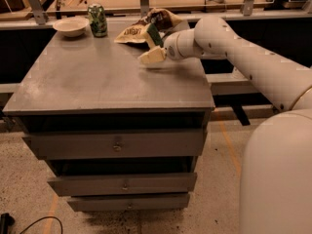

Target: Move sponge near brown chip bag

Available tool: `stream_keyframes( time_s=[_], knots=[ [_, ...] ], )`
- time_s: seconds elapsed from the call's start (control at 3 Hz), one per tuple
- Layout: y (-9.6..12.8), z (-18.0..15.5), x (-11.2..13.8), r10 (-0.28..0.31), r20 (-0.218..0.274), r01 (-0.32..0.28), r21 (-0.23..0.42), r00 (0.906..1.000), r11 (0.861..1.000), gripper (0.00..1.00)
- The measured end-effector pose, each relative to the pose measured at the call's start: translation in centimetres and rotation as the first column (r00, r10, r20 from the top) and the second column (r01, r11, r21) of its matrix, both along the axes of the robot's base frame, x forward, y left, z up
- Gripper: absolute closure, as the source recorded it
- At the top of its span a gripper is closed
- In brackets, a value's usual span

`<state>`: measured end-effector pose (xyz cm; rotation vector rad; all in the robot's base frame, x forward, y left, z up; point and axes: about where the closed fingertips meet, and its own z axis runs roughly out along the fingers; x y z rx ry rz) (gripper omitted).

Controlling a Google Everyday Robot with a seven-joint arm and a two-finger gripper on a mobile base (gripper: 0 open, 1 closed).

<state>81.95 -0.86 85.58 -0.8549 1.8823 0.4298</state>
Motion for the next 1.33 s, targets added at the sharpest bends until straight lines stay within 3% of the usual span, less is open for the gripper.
stream_keyframes(
  time_s=[0.67,1.0,1.33],
  knots=[
    [-0.2,4.1,-3.7,0.032,0.088,-0.036,0.042,0.9956,0.998,0.00],
    [-2.0,5.9,-7.3,0.011,0.111,-0.020,0.076,0.9937,0.997,0.00],
    [-5.2,6.6,-10.6,-0.034,0.133,0.018,0.119,0.9905,0.993,0.00]
  ],
)
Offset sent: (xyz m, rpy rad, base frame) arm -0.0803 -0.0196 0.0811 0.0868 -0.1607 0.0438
